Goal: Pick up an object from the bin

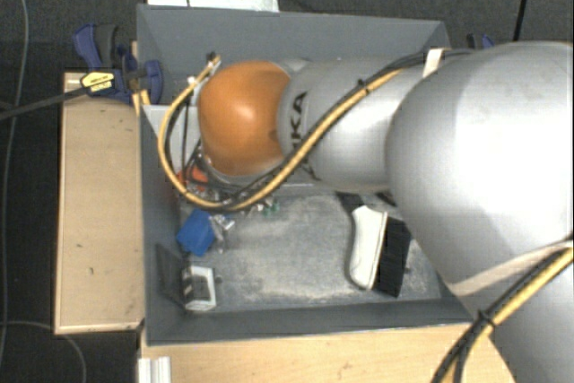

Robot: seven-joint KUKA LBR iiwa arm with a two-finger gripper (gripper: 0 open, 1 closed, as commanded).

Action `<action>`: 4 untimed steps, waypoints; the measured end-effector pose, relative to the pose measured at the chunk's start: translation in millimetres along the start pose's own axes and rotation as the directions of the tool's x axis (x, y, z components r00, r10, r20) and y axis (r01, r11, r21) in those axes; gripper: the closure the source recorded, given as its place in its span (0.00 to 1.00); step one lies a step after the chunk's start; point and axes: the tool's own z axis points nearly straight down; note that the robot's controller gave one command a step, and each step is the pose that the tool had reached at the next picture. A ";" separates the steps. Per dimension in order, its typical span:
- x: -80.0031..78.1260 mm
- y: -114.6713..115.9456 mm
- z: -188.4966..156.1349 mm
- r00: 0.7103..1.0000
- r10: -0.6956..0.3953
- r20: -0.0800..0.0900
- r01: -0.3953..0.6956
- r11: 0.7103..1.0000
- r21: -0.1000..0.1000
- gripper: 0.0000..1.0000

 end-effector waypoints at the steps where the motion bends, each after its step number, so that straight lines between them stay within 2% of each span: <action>1: 0.0 -0.1 -0.1 1.000 0.004 0.000 -0.004 1.000 0.000 1.00; 2: -0.1 -0.1 -0.1 1.000 0.003 0.000 -0.003 1.000 0.000 1.00; 3: -0.2 1.5 -34.5 0.997 -0.078 -0.002 0.078 0.997 0.000 1.00; 4: 5.7 -1.3 -109.0 0.982 -0.188 0.000 0.188 0.982 -0.001 1.00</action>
Offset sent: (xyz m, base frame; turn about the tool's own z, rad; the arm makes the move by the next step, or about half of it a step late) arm 0.0000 0.0000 0.0000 0.0000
